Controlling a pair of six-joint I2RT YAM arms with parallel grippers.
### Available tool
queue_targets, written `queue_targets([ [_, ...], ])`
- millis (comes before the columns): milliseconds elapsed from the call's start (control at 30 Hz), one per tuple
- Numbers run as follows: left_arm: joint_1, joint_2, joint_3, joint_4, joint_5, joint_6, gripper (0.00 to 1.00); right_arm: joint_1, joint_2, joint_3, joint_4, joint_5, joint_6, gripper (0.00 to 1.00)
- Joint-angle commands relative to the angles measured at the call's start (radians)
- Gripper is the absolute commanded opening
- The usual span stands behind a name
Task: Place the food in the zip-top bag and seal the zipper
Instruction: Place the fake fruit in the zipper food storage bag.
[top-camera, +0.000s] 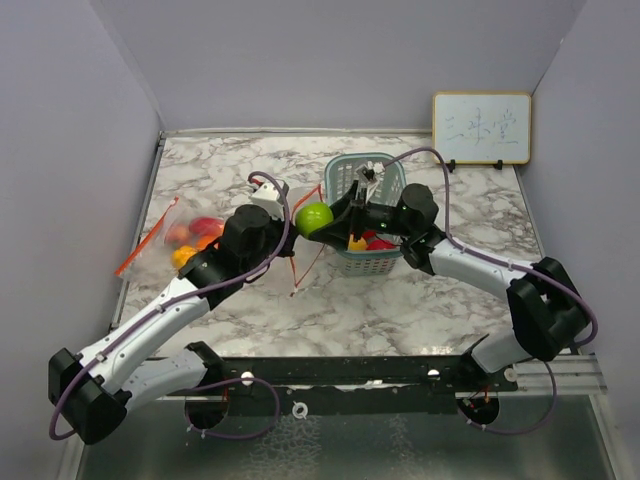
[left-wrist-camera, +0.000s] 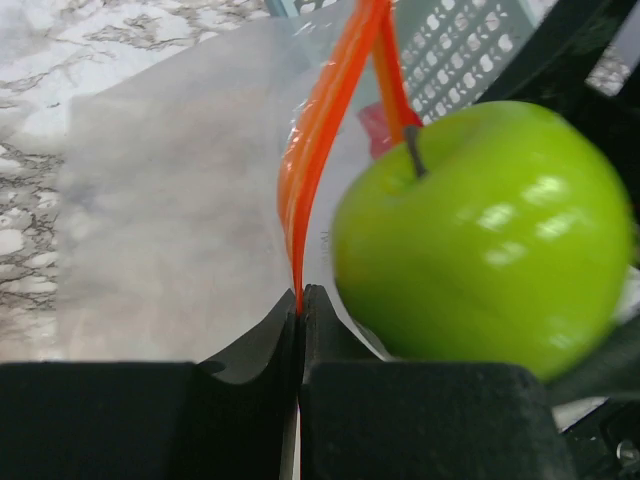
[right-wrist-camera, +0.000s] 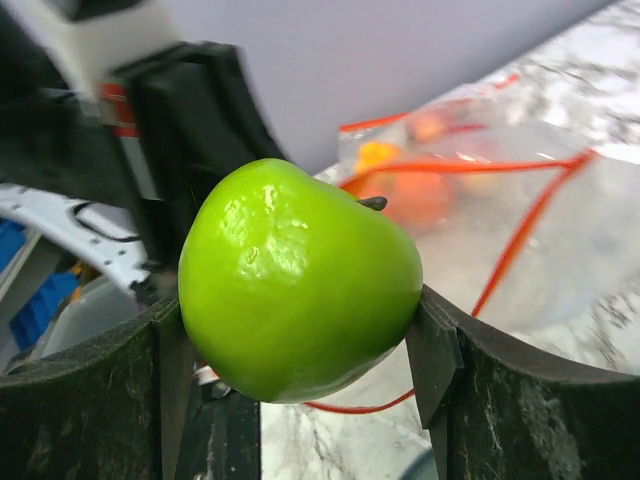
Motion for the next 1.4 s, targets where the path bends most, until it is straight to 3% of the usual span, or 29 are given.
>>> queue_targets([
  [0,0.005,-0.060,0.045,0.048,0.077,-0.042,0.00,0.007,0.012,0.024,-0.168,0.216,-0.109,0.34],
  [300,0.005,-0.072,0.062,0.052,0.081,-0.043,0.00,0.044,-0.009,0.104,-0.467,0.514,-0.282,0.34],
  [567,0.006,-0.020,0.048,0.124,0.127,-0.058,0.00,0.172,0.022,0.209,-0.575,0.657,-0.378,0.37],
  [767,0.007,-0.018,0.033,0.142,0.118,-0.060,0.00,0.229,0.019,0.227,-0.610,0.678,-0.444,0.39],
  [967,0.007,-0.054,0.046,0.133,0.093,-0.055,0.00,0.253,0.027,0.223,-0.630,0.635,-0.507,0.62],
  [1033,0.007,-0.064,0.041,0.131,0.092,-0.061,0.00,0.253,0.021,0.225,-0.632,0.637,-0.508,0.80],
  [1067,0.007,-0.070,0.036,0.128,0.093,-0.063,0.00,0.253,0.012,0.225,-0.632,0.638,-0.508,0.94],
  [1100,0.008,-0.073,0.031,0.124,0.091,-0.065,0.00,0.253,0.002,0.226,-0.633,0.643,-0.508,1.00],
  [1367,0.009,-0.100,-0.052,0.091,0.019,-0.070,0.00,0.253,-0.162,0.231,-0.725,0.733,-0.540,1.00],
])
